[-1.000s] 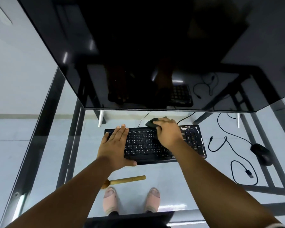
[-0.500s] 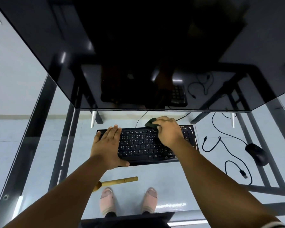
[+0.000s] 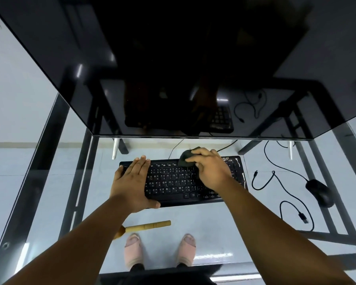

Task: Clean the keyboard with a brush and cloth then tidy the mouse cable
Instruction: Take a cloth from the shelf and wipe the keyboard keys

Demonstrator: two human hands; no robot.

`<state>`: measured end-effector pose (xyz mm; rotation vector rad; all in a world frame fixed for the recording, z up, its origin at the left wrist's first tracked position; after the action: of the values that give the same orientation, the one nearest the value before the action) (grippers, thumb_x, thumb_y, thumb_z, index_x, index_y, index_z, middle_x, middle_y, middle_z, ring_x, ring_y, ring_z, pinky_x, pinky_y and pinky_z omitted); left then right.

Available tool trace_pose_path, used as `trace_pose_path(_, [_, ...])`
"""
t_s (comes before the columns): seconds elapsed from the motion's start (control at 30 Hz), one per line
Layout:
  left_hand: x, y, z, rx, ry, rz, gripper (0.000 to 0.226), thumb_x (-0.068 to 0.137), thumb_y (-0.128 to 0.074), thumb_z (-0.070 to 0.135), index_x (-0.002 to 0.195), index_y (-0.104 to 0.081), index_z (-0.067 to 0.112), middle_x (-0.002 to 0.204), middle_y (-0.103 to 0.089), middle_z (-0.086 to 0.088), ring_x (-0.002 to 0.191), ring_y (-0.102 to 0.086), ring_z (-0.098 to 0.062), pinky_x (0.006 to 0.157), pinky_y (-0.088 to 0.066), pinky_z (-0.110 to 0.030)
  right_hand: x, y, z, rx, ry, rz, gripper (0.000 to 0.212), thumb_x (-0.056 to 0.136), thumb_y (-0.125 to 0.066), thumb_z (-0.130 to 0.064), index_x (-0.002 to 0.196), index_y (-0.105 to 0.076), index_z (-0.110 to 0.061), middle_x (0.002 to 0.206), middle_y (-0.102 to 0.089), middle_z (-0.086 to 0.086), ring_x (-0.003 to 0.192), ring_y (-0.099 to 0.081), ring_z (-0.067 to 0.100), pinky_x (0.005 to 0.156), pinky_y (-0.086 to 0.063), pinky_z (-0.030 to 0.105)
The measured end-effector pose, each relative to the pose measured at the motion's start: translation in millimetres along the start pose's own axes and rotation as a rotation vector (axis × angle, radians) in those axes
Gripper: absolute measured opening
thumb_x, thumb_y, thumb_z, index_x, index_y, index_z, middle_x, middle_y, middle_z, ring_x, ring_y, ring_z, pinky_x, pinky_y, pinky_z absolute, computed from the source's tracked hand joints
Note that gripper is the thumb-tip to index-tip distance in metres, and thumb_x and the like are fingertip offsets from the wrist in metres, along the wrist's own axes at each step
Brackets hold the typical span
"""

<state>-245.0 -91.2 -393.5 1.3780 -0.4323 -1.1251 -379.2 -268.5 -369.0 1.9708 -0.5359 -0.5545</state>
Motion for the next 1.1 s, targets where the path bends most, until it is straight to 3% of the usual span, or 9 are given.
trace_pose_path(0.2, [0.1,-0.4,-1.5,-0.014,0.0,0.002,0.131,0.056,-0.065,0.078,0.154,0.004,0.025,0.162,0.009,0.008,0.148,0.008,-0.01,0.12,0.003,-0.043,-9.7,22.9,53.0,-0.044,-0.291,0.122,0.047,0.09,-0.047,-0.001,0.118,-0.068,-0.032,0.127,-0.056,-0.013,0.108,-0.044,0.021,0.089,-0.048,0.036])
trace_pose_path(0.3, [0.5,-0.7,-2.0,-0.008,0.001,0.002,0.131,0.055,-0.064,0.079,0.154,0.004,0.025,0.162,0.009,0.008,0.148,0.007,-0.01,0.12,0.002,-0.043,-4.5,12.2,28.8,-0.038,-0.28,0.098,0.049,0.088,-0.049,0.0,0.121,-0.066,-0.032,0.129,-0.053,-0.014,0.11,-0.044,0.02,0.091,-0.049,0.035])
trace_pose_path(0.47, [0.0,-0.4,-2.0,-0.013,0.0,0.002,0.131,0.055,-0.065,0.079,0.153,0.003,0.025,0.162,0.007,0.008,0.149,0.006,-0.01,0.12,0.002,-0.044,-10.6,-2.6,-2.0,0.03,-0.092,0.079,0.045,0.09,-0.054,-0.002,0.118,-0.068,-0.035,0.131,-0.053,-0.017,0.109,-0.046,0.017,0.086,-0.053,0.035])
trace_pose_path(0.7, [4.0,0.1,9.5,0.093,0.059,-0.085,0.137,0.055,-0.057,0.086,0.153,0.007,0.016,0.162,0.011,-0.002,0.149,0.008,-0.021,0.12,0.001,-0.049,-37.3,34.0,80.1,0.002,-0.36,0.26,0.039,0.091,-0.049,-0.006,0.116,-0.07,-0.028,0.129,-0.057,-0.008,0.106,-0.051,0.027,0.086,-0.052,0.037])
trace_pose_path(0.83, [11.1,-2.4,35.8,0.039,0.042,-0.088,0.14,0.052,-0.054,0.09,0.152,0.011,0.018,0.161,0.016,-0.001,0.149,0.012,-0.02,0.119,0.003,-0.052,-49.8,32.7,86.5,-0.062,-0.241,0.225,0.038,0.09,-0.052,-0.006,0.115,-0.071,-0.029,0.131,-0.056,-0.01,0.104,-0.052,0.025,0.08,-0.054,0.034])
trace_pose_path(1.0, [19.2,-12.4,80.2,0.108,-0.079,-0.128,0.139,0.058,-0.058,0.086,0.151,0.019,0.016,0.159,0.023,0.0,0.147,0.017,-0.017,0.119,0.006,-0.051,-54.0,47.8,116.9,-0.003,-0.485,0.334,0.041,0.09,-0.048,-0.004,0.119,-0.069,-0.024,0.131,-0.057,0.0,0.103,-0.052,0.031,0.086,-0.05,0.037])
trace_pose_path(1.1, [25.9,-19.5,96.4,0.155,-0.085,-0.141,0.138,0.06,-0.06,0.083,0.15,0.02,0.014,0.159,0.024,-0.002,0.147,0.018,-0.019,0.119,0.006,-0.05,-38.4,36.5,93.5,0.021,-0.424,0.254,0.042,0.091,-0.048,-0.006,0.122,-0.067,-0.027,0.135,-0.052,-0.005,0.111,-0.048,0.027,0.09,-0.051,0.038])
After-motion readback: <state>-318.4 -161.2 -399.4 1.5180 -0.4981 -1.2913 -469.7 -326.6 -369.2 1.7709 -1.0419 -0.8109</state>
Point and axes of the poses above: each hand's wrist, its own x-axis towards the middle knuckle, its own y-axis out of the back of the hand, z = x × y, the point moved 9 cm from there along x, towards the middle knuckle
